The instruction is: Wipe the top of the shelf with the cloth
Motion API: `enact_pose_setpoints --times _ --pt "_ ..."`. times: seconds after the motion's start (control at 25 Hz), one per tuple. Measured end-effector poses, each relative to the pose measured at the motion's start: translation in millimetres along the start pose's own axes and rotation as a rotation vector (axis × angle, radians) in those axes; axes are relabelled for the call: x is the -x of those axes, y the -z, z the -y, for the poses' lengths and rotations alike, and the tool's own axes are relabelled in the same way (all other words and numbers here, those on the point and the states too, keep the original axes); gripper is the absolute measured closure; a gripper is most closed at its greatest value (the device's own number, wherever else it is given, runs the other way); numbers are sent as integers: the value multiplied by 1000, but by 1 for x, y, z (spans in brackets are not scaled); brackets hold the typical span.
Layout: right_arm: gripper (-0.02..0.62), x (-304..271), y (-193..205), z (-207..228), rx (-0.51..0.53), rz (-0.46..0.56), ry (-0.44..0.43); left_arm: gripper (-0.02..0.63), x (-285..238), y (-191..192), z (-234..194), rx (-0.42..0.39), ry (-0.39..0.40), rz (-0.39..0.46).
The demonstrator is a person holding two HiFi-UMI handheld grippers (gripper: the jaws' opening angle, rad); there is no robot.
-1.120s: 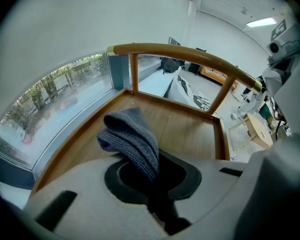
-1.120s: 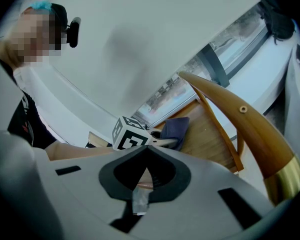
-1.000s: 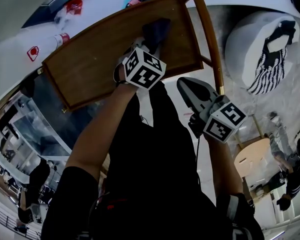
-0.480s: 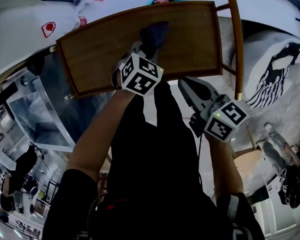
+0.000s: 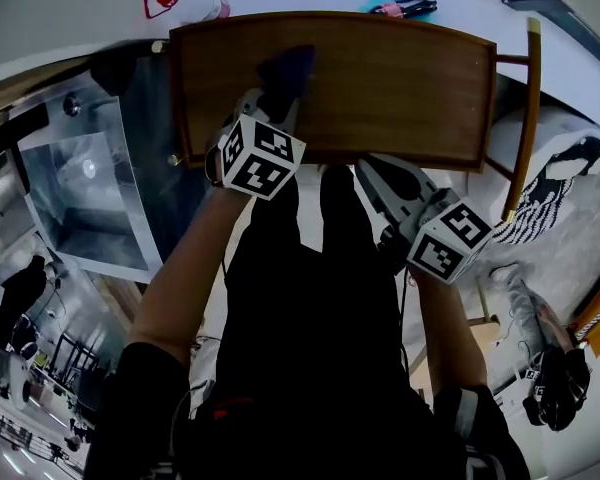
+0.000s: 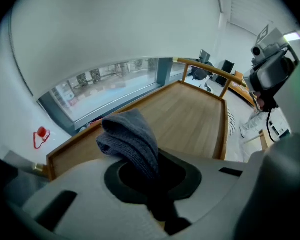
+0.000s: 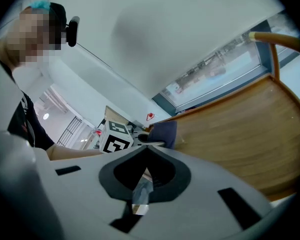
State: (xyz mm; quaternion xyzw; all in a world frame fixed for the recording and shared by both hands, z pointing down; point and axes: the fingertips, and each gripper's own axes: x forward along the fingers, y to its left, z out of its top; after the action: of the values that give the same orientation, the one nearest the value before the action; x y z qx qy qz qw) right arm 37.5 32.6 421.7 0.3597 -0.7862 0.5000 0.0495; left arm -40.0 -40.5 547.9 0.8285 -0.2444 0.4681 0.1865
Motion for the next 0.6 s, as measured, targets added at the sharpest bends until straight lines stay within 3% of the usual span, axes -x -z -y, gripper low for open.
enact_pose_setpoints --times 0.28,0.6 --pt "591 -60 15 -42 40 -77 -57 557 39 66 -51 101 -62 -13" --pt "591 -110 30 -77 76 -159 -99 557 67 117 -85 170 -96 -22"
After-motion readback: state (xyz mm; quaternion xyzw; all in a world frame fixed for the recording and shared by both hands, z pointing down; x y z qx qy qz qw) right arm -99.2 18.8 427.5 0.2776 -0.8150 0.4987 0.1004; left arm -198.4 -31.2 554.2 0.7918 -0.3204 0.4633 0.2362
